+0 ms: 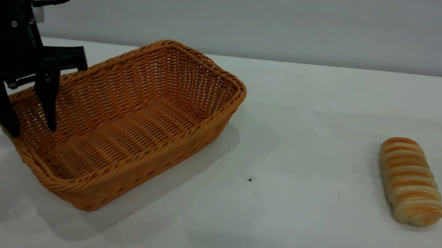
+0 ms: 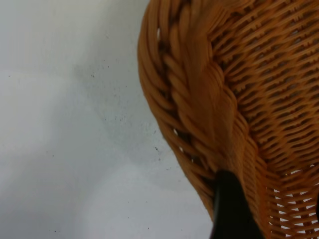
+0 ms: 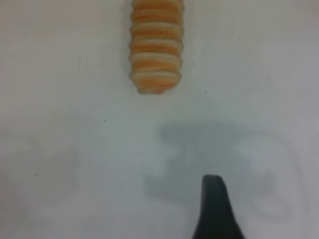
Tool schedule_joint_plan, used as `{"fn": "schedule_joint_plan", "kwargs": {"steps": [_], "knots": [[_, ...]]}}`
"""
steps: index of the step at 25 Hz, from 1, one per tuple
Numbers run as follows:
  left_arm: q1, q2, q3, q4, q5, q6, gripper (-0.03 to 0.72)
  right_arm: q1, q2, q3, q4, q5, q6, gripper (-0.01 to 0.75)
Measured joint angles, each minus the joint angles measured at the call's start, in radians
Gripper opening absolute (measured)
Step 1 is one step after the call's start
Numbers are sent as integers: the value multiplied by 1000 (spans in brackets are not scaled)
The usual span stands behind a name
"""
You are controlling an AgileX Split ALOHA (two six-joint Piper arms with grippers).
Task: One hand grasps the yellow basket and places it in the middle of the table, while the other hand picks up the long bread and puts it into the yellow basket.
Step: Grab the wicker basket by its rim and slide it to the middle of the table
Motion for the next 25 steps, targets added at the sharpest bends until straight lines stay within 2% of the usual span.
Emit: {"fn": "schedule_joint_plan", "kwargs": {"steps": [11,20,25], "knots": [[0,24,-19,40,54,3,455,0,0,0,1,2,-3,550],[-2,36,-132,101,197,2,454,0,0,0,2,6,-3,550],[-2,37,-146,117,286,2,454,0,0,0,4,6,-6,550]]}}
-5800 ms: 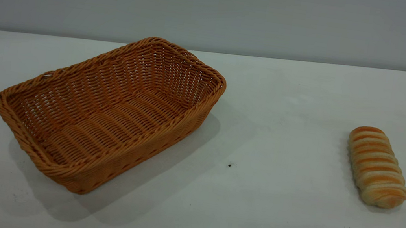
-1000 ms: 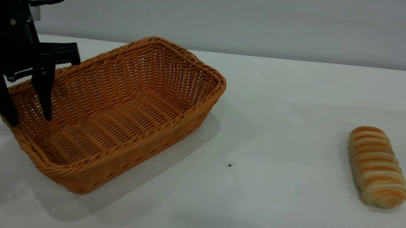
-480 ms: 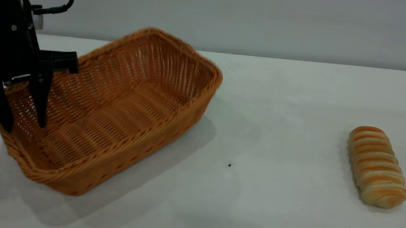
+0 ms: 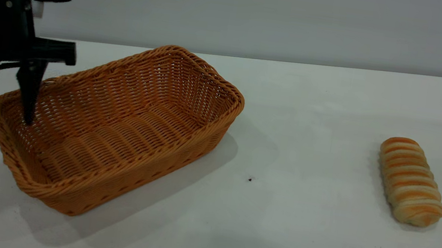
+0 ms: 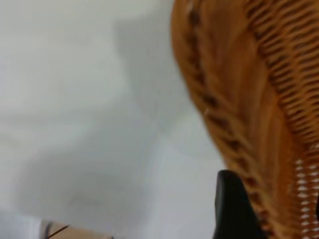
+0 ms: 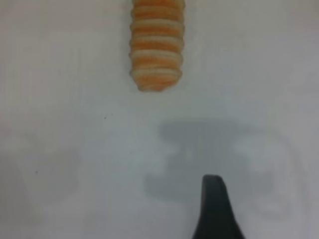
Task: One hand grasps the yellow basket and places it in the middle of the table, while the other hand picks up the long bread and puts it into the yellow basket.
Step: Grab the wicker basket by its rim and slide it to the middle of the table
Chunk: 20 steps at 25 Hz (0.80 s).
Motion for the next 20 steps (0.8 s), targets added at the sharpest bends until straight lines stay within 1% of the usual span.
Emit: {"fn": "schedule_joint_plan", "kwargs": {"steps": [4,13,20], "knots": [[0,0,0,30,15,-3,454,0,0,0,13,2,-5,550],[0,43,-1,33,11,-22,454,0,0,0,19,4,-6,550],[0,88,-3,27,-34,-22,454,0,0,0,19,4,-8,550]]}}
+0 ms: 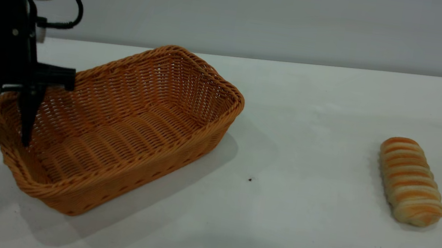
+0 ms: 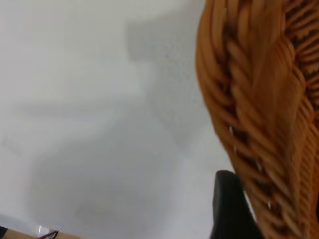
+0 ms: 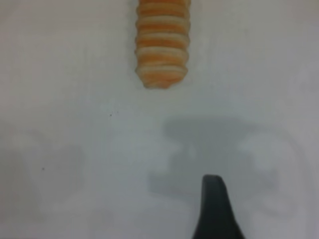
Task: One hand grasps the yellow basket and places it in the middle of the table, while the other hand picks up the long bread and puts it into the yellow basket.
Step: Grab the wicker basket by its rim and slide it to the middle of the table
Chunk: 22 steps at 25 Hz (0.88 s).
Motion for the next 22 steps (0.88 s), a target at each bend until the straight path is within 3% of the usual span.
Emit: {"fn": "schedule_joint_plan", "kwargs": {"steps": [8,14,22], "knots": [[0,41,0,-6,-101,-4,427,0,0,-1,1,0,0,550],[1,43,-1,-14,-169,-15,217,0,0,-1,1,0,0,550],[1,39,-1,-20,-196,12,211,0,0,-1,1,0,0,550]]}}
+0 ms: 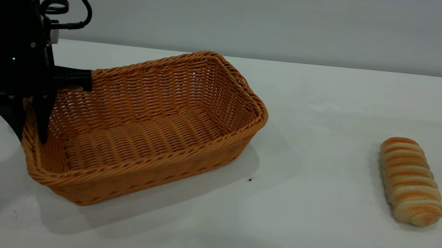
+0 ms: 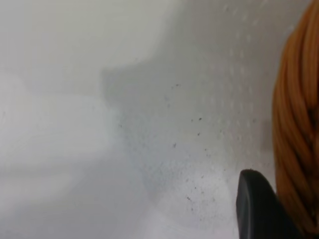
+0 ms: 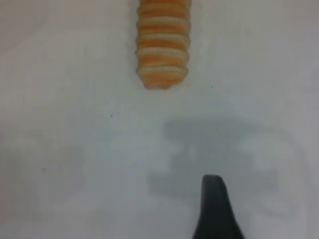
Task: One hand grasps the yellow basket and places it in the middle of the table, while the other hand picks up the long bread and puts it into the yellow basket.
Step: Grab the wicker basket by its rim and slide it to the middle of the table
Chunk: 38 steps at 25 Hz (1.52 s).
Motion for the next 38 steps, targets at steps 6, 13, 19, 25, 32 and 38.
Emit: {"fn": "schedule_joint_plan", "kwargs": {"steps": [6,13,19,25,32,38], "knots": [[2,-14,-1,-250,-71,264,137,0,0,0,1,0,0,550],[1,-14,-2,-429,-45,570,130,0,0,0,1,0,0,550],[-14,-14,-2,-433,-32,698,129,0,0,0,1,0,-2,550],[-21,-14,-2,-433,-78,739,128,0,0,0,1,-1,-39,550],[-21,-3,-2,-432,-109,740,145,0,0,0,1,-6,-49,550],[-21,-2,-2,-439,-119,732,430,0,0,0,0,-40,-54,550]]}}
